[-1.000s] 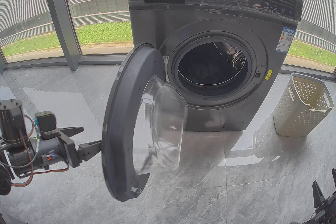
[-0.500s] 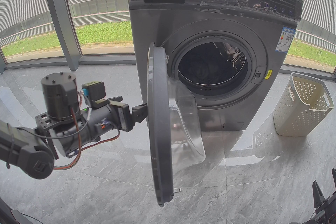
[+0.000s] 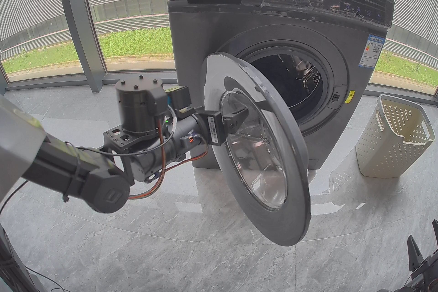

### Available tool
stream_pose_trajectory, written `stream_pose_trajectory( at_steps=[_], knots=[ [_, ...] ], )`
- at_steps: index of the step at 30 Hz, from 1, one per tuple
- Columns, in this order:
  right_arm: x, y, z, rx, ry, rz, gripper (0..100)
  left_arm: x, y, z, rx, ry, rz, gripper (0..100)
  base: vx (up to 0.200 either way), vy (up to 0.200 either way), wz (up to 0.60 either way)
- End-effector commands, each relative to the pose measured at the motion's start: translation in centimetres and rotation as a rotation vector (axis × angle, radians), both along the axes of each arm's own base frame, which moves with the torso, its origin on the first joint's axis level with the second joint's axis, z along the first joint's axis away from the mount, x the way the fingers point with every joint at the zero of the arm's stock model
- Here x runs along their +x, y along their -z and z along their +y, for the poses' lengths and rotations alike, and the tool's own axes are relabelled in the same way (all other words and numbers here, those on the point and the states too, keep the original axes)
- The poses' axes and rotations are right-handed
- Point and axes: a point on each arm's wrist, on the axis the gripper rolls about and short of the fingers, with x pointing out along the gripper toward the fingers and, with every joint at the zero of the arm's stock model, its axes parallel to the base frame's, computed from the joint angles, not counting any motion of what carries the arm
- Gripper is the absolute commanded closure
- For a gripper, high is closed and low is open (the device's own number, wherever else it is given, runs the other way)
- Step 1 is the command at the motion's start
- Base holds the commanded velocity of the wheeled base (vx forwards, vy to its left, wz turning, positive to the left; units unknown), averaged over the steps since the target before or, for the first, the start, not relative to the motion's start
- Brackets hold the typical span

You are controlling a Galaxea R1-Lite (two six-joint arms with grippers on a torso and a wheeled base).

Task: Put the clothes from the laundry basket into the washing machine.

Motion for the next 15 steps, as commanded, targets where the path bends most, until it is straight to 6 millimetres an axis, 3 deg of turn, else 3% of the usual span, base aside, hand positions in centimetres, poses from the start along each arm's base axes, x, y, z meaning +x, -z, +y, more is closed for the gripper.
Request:
stream_pose_trajectory(
  at_steps=[1, 4, 8, 12, 15],
  knots=[
    [0.0, 0.5, 0.0, 0.0, 0.0, 0.0, 0, 3.3, 1.4, -2.8, -0.001, 0.008, -0.002, 0, 0.0, 0.0, 0.0],
    [0.0, 0.5, 0.0, 0.0, 0.0, 0.001, 0, 4.6, 1.1, -4.3, -0.03, 0.022, -0.033, 0, 0.0, 0.0, 0.0],
    [0.0, 0.5, 0.0, 0.002, 0.0, 0.0, 0, 5.0, 0.6, -4.8, -0.044, 0.02, -0.047, 0, 0.0, 0.0, 0.0],
    [0.0, 0.5, 0.0, 0.002, 0.0, 0.001, 0, 4.5, 1.4, -4.6, -0.023, 0.014, -0.02, 0, 0.0, 0.0, 0.0],
    [0.0, 0.5, 0.0, 0.002, 0.0, 0.001, 0, 1.6, 1.8, -2.3, 0.024, 0.011, 0.034, 0, 0.0, 0.0, 0.0]
  ],
)
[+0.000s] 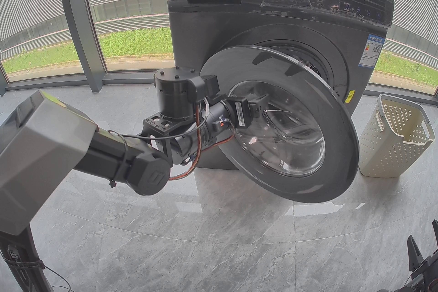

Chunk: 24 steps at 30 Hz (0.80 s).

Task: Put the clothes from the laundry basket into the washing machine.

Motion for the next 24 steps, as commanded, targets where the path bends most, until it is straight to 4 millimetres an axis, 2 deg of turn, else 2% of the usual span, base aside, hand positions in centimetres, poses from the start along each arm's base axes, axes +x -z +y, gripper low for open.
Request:
stream_pose_trajectory(
  at_steps=[1, 5, 6, 7, 8, 10, 11, 12, 16, 18, 20, 21, 24],
  knots=[
    [0.0, 0.5, 0.0, -0.001, 0.0, 0.001, 0, -4.1, 1.9, 3.0, 0.091, -0.003, 0.103, 0, 0.0, 0.0, 0.0],
    [0.0, 0.5, 0.0, -0.003, 0.0, 0.0, 0, -8.6, 1.4, 6.7, 0.145, -0.015, 0.111, 0, 0.0, 0.0, 0.0],
    [0.0, 0.5, 0.0, -0.003, 0.0, 0.0, 0, -9.2, 1.3, 7.1, 0.152, -0.017, 0.107, 0, 0.0, 0.0, 0.0],
    [0.0, 0.5, 0.0, -0.003, 0.001, 0.0, 0, -11.3, 0.8, 8.9, 0.166, -0.031, 0.091, 0, 0.0, 0.0, 0.0],
    [0.0, 0.5, 0.0, -0.003, 0.001, 0.0, 0, -12.4, 0.5, 9.7, 0.168, -0.034, 0.081, 0, 0.0, 0.0, 0.0],
    [0.0, 0.5, 0.0, -0.003, 0.001, 0.0, 0, -12.4, 0.5, 9.7, 0.168, -0.034, 0.081, 0, 0.0, 0.0, 0.0],
    [0.0, 0.5, 0.0, -0.001, 0.001, 0.0, 0, -16.0, -0.1, 12.6, 0.18, -0.055, 0.04, 0, 0.0, 0.0, 0.0],
    [0.0, 0.5, 0.0, -0.003, 0.001, 0.0, 0, -17.4, -0.1, 13.7, 0.189, -0.07, 0.016, 0, 0.0, 0.0, 0.0],
    [0.0, 0.5, 0.0, -0.004, -0.002, 0.0, 0, -20.3, -0.2, 16.2, 0.188, -0.109, -0.036, 0, 0.0, 0.0, 0.0],
    [0.0, 0.5, 0.0, -0.004, -0.002, 0.0, 0, -22.5, 0.1, 18.2, 0.172, -0.145, -0.068, 0, 0.0, 0.0, 0.0],
    [0.0, 0.5, 0.0, -0.004, -0.002, 0.0, 0, -23.4, 0.6, 19.2, 0.179, -0.165, -0.072, 0, 0.0, 0.0, 0.0],
    [0.0, 0.5, 0.0, -0.004, -0.002, 0.0, 0, -25.0, 1.6, 20.6, 0.2, -0.191, -0.065, 0, 0.0, 0.0, 0.0],
    [0.0, 0.5, 0.0, -0.003, -0.002, 0.0, 0, -27.3, 2.9, 22.6, 0.199, -0.228, -0.069, 0, 0.0, 0.0, 0.0]
  ],
)
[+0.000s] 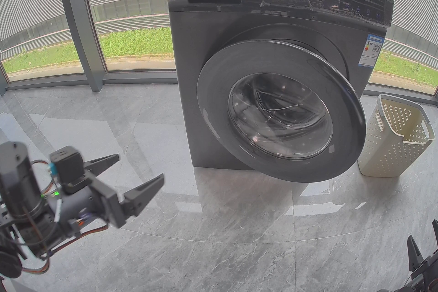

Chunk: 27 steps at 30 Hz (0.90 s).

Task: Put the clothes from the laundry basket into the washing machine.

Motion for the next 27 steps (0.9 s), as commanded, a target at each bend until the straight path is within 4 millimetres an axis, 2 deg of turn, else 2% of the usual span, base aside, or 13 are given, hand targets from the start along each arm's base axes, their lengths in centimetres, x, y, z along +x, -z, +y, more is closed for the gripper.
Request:
stream_pose_trajectory(
  at_steps=[1, 7, 13, 16, 18, 20, 22, 24, 25, 27],
  knots=[
    [0.0, 0.5, 0.0, -0.001, -0.001, 0.0, 0, -9.3, 2.5, 7.8, -0.019, -0.123, -0.129, 0, 0.0, 0.0, 0.0],
    [0.0, 0.5, 0.0, 0.004, 0.003, 0.001, 0, -13.2, 6.1, 10.4, 0.002, -0.28, -0.137, 0, 0.0, 0.0, 0.0],
    [0.0, 0.5, 0.0, -0.009, -0.001, 0.0, 0, -15.9, 8.1, 11.3, 0.012, -0.391, -0.192, 0, 0.0, 0.0, 0.0],
    [0.0, 0.3, 0.0, -0.003, -0.009, -0.013, 0, -16.6, 9.4, 11.4, 0.041, -0.422, -0.157, 0, 0.0, 0.0, 0.0],
    [-0.8, -2.4, 0.1, 0.006, -0.034, -0.152, 0, -16.6, 9.8, 11.4, 0.04, -0.446, -0.121, 0, 0.0, 0.0, 0.0],
    [-2.3, -6.2, 0.1, 0.011, -0.06, -0.292, 0, -16.6, 9.8, 11.4, 0.028, -0.463, -0.112, 0, 0.0, 0.0, 0.0],
    [-2.7, -8.1, 0.1, 0.011, -0.089, -0.293, 0, -16.7, 9.8, 11.3, 0.044, -0.507, -0.113, 0, 0.0, 0.0, 0.0],
    [-2.1, -8.4, 0.1, 0.013, -0.134, -0.231, 0, -16.7, 9.8, 11.2, 0.065, -0.549, -0.115, 0, 0.0, 0.0, 0.0],
    [-0.9, -8.4, 0.2, 0.014, -0.222, -0.138, 0, -16.8, 9.9, 11.0, 0.102, -0.602, -0.133, 0, 0.0, 0.0, 0.0],
    [1.0, -8.5, 0.5, 0.032, -0.336, -0.015, 0, -17.0, 10.0, 10.8, 0.116, -0.572, -0.149, 0, 0.0, 0.0, 0.0]
  ],
)
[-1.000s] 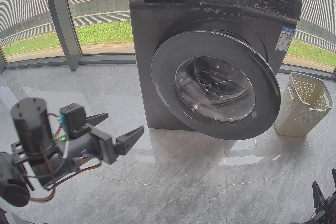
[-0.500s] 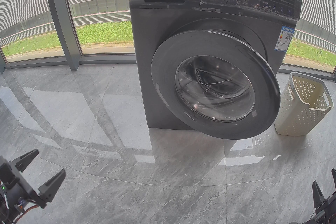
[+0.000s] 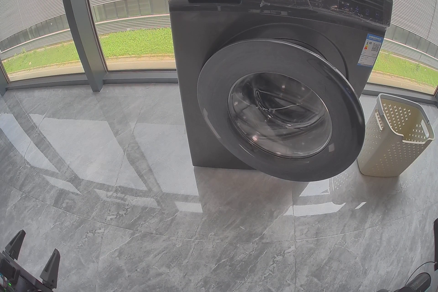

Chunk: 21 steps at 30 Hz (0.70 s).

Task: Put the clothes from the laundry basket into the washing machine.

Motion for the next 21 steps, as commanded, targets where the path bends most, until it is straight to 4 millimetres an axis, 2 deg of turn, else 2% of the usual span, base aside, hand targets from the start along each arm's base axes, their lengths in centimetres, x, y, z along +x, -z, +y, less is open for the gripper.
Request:
stream_pose_trajectory(
  at_steps=[1, 3, 4, 5, 7, 14, 15, 18, 21],
  knots=[
    [3.6, -3.4, 0.5, 0.003, -0.276, 0.233, 0, -0.7, 1.4, -0.5, 0.04, -0.062, -0.002, 0, 0.0, 0.0, 0.0],
    [4.4, -3.5, 0.6, 0.012, -0.307, 0.28, 0, -0.8, 1.7, -0.6, 0.029, -0.016, 0.022, 0, 0.0, 0.0, 0.0],
    [6.3, -4.1, 0.9, 0.013, -0.352, 0.346, 0, -1.0, 2.0, -0.6, 0.018, 0.006, 0.03, 0, 0.0, 0.0, 0.0],
    [6.6, -4.2, 0.9, 0.013, -0.353, 0.353, 0, -1.0, 1.9, -0.6, 0.02, 0.007, 0.023, 0, 0.0, 0.0, 0.0],
    [9.7, -4.6, 1.4, 0.002, -0.368, 0.438, 0, -1.1, 1.9, -0.6, 0.061, 0.022, -0.013, 0, 0.0, 0.0, 0.0],
    [16.2, -4.6, 3.4, -0.03, -0.449, 0.507, 0, -1.1, 1.9, -0.6, 0.056, 0.031, -0.013, 0, 0.0, 0.0, 0.0],
    [16.2, -4.6, 3.4, -0.03, -0.449, 0.507, 100, -1.1, 1.9, -0.6, 0.056, 0.031, -0.013, 0, 0.0, 0.0, 0.0],
    [17.2, -4.6, 4.3, -0.037, -0.492, 0.487, 100, -1.1, 1.9, -0.6, 0.061, 0.031, -0.013, 0, 0.0, -0.2, 0.0],
    [17.3, -4.1, 4.7, 0.004, -0.511, 0.523, 100, -1.1, 1.9, -0.6, 0.061, 0.031, -0.013, 0, 0.0, -0.2, 0.0]
  ],
)
